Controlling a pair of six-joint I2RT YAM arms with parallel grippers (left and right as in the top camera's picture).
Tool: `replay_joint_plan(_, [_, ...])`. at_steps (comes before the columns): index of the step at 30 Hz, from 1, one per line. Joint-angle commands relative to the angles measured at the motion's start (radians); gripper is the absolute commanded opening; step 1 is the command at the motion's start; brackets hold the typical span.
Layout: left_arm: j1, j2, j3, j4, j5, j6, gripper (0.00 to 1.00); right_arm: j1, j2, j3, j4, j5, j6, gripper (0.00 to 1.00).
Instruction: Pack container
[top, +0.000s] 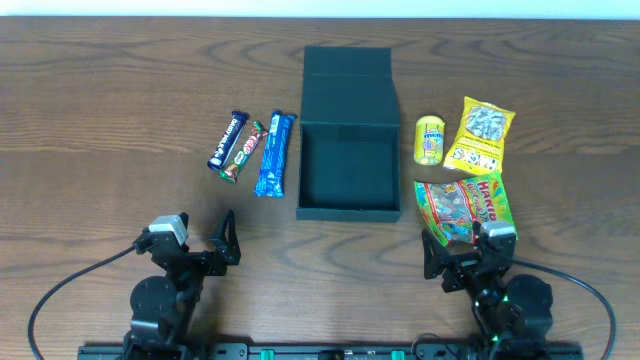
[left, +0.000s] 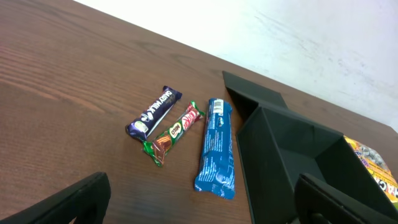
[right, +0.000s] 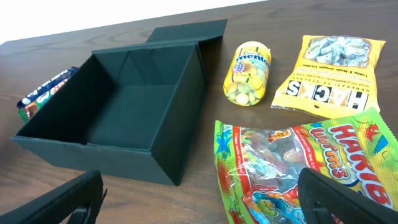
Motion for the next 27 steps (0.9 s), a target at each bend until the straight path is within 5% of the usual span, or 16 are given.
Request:
replay_joint_plan(1, [0.003,-0.006,-0.028,-0.006,-0.019,0.014,0.95,-0.002,-0.006,-0.005,0.002,-0.008,0.014,0.99])
replay_joint_plan(11, [0.003,-0.006,-0.028,-0.006,-0.019,0.013,0.95,-0.002,-0.006,-0.006,0.064,0.014,0.007,0.99])
replay_joint_plan(20, [0.003,-0.006,-0.028,-0.006,-0.019,0.013,0.95,-0.002,-0.006,-0.006,0.069,-0.183,0.033,0.99])
replay_joint_plan(27, [0.003,-0.006,-0.028,-0.006,-0.019,0.014,0.95,-0.003,0.099,0.047,0.057,-0.061,0.118,0.99])
